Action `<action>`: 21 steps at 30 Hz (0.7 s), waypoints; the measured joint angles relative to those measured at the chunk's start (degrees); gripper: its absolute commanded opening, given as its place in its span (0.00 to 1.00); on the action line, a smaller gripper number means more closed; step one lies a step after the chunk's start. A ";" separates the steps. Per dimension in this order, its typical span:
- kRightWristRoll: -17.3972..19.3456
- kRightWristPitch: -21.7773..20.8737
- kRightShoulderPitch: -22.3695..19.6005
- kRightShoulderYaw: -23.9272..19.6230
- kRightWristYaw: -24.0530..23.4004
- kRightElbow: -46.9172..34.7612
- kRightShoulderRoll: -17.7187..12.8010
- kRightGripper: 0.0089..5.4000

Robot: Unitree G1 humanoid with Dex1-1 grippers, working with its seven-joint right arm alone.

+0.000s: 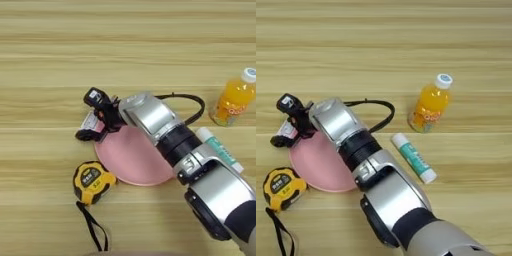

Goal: Move the objects on the table

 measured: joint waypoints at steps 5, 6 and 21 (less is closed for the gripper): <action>-1.06 -1.46 -1.22 0.27 -0.01 3.32 0.63 0.95; -1.17 -1.72 -1.31 0.25 -0.01 3.75 0.65 0.93; -2.38 -3.95 -2.26 -0.48 0.15 6.51 0.78 0.73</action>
